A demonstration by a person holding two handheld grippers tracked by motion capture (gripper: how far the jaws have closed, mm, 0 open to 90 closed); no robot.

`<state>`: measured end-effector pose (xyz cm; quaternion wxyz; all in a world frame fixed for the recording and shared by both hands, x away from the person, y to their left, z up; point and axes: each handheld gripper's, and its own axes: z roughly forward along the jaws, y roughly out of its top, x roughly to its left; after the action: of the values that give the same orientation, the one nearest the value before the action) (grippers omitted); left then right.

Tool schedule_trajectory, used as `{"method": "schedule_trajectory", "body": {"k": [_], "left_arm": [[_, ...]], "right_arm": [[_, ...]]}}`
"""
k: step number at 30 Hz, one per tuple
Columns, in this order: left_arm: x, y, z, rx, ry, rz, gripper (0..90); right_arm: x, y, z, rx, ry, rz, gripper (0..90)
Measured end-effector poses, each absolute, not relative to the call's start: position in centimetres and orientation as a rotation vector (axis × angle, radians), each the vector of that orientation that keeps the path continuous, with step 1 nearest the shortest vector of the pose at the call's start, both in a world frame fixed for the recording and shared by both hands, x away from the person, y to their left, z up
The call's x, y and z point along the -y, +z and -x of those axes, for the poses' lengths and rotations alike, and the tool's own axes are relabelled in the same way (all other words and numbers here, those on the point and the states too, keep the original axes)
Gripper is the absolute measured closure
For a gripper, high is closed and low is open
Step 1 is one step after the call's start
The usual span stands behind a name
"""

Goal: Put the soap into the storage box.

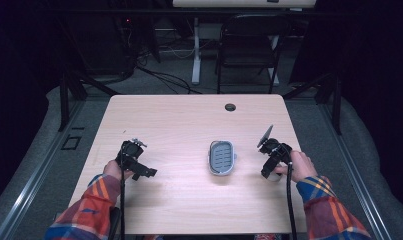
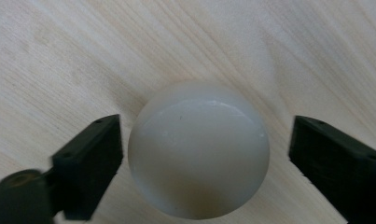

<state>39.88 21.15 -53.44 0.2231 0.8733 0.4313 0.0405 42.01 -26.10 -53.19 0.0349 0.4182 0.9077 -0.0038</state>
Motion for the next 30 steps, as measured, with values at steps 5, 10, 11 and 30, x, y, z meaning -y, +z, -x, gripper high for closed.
{"method": "schedule_trajectory", "body": {"k": [5, 10, 11, 30], "left_arm": [[-21.16, -53.43, -39.87, -1.190, 0.112, -2.410, 0.0], [-21.14, -53.43, -39.88, -1.190, 0.109, -2.413, 0.0], [-21.14, -53.44, -39.88, -1.190, 0.109, -2.413, 0.0], [-21.13, -53.43, -39.88, -1.187, 0.108, -2.419, 0.0]], "right_arm": [[26.19, -53.40, -42.16, -2.812, -0.034, -1.309, 16.7], [26.17, -53.99, -42.26, -2.828, -0.053, -1.335, 20.8], [26.16, -54.15, -42.17, -2.825, -0.024, -1.350, 23.1], [26.14, -54.03, -42.09, -2.826, -0.038, -1.314, 24.5]]}}
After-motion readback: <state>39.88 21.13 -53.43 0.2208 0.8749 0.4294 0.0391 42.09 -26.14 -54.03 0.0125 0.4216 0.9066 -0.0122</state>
